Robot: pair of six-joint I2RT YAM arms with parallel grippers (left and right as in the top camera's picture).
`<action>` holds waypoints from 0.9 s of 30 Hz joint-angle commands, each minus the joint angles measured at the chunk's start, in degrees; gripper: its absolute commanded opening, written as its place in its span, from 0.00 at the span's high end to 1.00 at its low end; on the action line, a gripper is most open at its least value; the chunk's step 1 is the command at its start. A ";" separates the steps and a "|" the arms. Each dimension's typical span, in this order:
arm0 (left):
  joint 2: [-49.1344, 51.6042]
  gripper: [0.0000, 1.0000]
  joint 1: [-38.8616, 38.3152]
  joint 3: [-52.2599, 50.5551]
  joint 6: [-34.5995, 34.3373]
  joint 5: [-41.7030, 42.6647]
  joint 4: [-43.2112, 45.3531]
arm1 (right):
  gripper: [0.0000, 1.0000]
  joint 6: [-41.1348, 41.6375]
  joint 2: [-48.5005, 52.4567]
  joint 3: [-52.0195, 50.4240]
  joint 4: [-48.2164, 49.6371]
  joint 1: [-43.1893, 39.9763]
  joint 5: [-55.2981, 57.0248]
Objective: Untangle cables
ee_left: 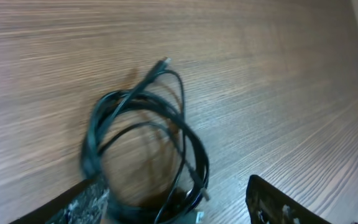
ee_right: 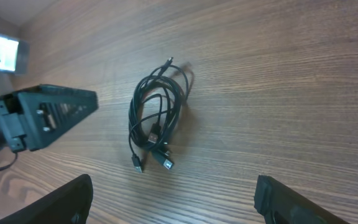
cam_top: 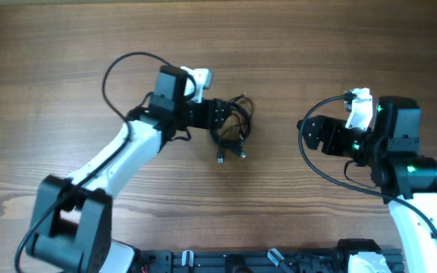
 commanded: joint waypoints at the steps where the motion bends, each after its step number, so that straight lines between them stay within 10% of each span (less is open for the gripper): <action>1: 4.22 0.36 -2.54 0.94 -0.48 -0.28 2.60 | 0.14 -0.57 1.22 1.40 -0.26 0.09 0.98; 8: 11.96 0.50 -5.66 0.94 -0.48 -0.26 4.68 | 0.14 0.55 1.49 1.40 -0.28 0.09 0.98; 11: 13.09 0.73 -7.87 0.94 -0.48 -0.31 6.12 | 0.14 0.55 1.51 1.40 -0.17 0.09 1.27; 16: 13.94 0.74 -10.32 0.87 -0.48 -9.38 4.94 | 0.14 0.50 1.51 1.40 -0.57 0.09 2.29; 19: 15.28 0.96 -10.29 0.90 -0.50 -9.68 4.37 | 0.14 0.55 1.51 1.40 -0.63 0.09 2.27; 27: -2.21 0.96 -7.04 9.18 -0.74 -1.77 -8.61 | 0.14 0.50 1.49 1.40 -0.44 0.09 1.05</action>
